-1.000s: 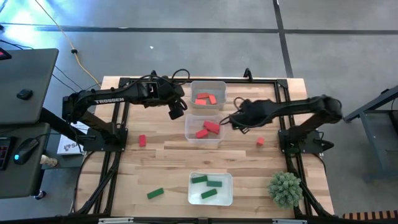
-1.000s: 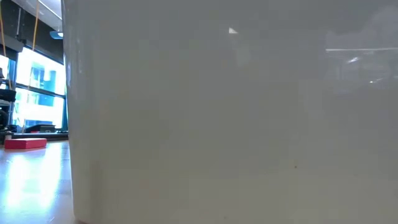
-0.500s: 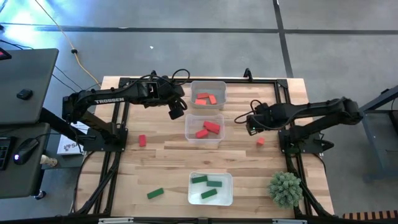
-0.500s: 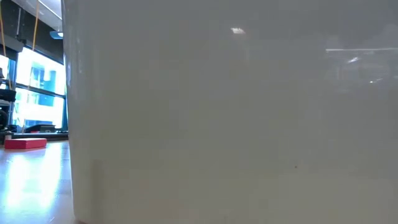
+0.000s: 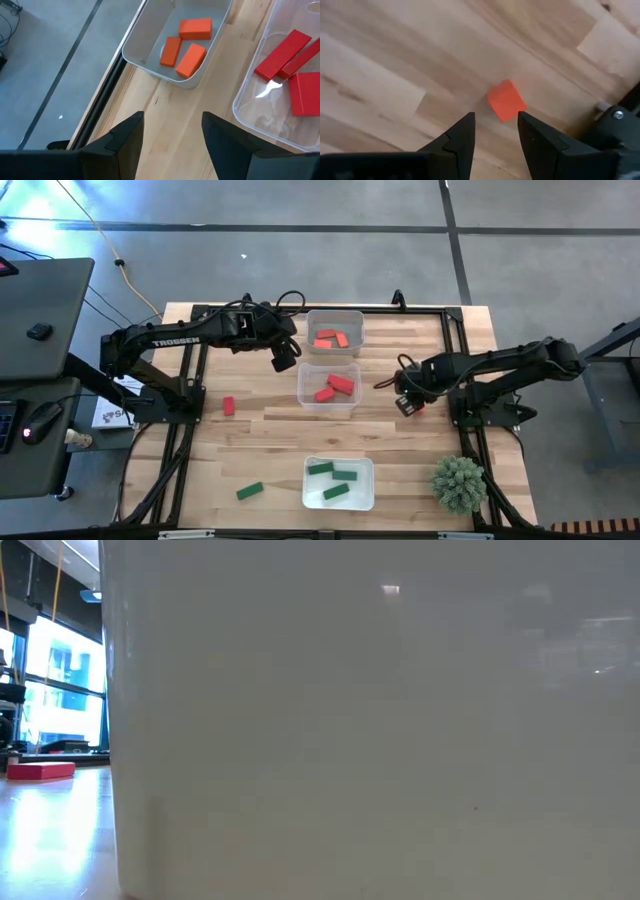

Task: Sort & place blocks by color
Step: Put the orange block into the gray bin, then put the red block into the transparent bin

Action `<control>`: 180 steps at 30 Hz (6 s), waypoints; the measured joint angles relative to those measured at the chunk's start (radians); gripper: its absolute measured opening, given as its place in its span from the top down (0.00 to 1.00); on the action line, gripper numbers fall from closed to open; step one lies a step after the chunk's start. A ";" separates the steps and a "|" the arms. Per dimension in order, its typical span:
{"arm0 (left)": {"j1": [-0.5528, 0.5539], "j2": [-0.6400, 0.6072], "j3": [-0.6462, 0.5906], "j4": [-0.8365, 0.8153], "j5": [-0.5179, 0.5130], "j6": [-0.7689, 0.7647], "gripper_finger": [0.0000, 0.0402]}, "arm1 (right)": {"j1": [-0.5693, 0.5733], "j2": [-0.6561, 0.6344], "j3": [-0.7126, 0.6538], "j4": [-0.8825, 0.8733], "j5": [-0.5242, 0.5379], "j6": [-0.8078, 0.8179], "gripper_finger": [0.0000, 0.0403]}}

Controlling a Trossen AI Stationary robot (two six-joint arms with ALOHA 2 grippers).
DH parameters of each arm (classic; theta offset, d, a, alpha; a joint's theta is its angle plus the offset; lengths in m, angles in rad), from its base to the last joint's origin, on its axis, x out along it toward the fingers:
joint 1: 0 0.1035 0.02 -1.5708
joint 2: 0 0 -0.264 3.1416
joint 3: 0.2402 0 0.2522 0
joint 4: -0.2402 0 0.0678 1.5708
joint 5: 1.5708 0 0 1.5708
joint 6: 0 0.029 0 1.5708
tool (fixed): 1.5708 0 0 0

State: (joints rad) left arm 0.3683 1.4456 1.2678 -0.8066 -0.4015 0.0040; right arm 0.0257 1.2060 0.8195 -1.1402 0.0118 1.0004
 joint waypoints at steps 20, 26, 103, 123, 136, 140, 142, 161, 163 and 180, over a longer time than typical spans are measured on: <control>0.000 0.000 0.000 0.002 0.006 -0.031 0.53 | 0.000 0.167 0.000 -0.011 0.006 -0.353 0.38; 0.000 0.000 0.000 0.003 0.007 -0.045 0.53 | 0.000 0.278 0.000 -0.022 0.001 -0.355 0.38; 0.266 0.000 0.000 -0.280 0.244 -0.417 0.53 | -0.536 0.527 0.540 0.605 -0.047 -1.086 0.72; 0.187 0.000 0.000 -0.320 0.263 -0.556 0.53 | -0.539 0.731 0.539 0.623 -0.006 -1.134 0.72; 0.068 0.000 0.000 -0.494 0.294 -0.760 0.53 | -0.536 0.734 0.540 0.628 -0.006 -1.140 0.54; 0.036 0.000 0.000 -0.538 0.308 -0.792 0.53 | -0.536 0.722 0.540 0.628 0.003 -1.140 0.51; 0.023 0.000 -0.001 -0.549 0.325 -0.810 0.53 | -0.536 0.707 0.540 0.628 0.004 -1.140 0.51; -0.163 -0.001 -0.206 -0.581 0.442 -1.103 0.53 | -0.534 0.533 0.542 0.529 0.041 -1.110 0.50; -0.190 -0.001 -0.228 -0.581 0.457 -1.135 0.53 | -0.533 0.527 0.542 0.507 0.039 -1.086 0.50; -0.332 -0.001 -0.431 -0.417 0.412 -1.457 0.53 | -0.414 0.526 0.542 0.350 0.037 -1.042 0.50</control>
State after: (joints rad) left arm 0.0360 1.4448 0.8370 -1.2238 0.0109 -1.4529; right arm -0.3883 1.7321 1.3613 -0.7898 0.0488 -0.0414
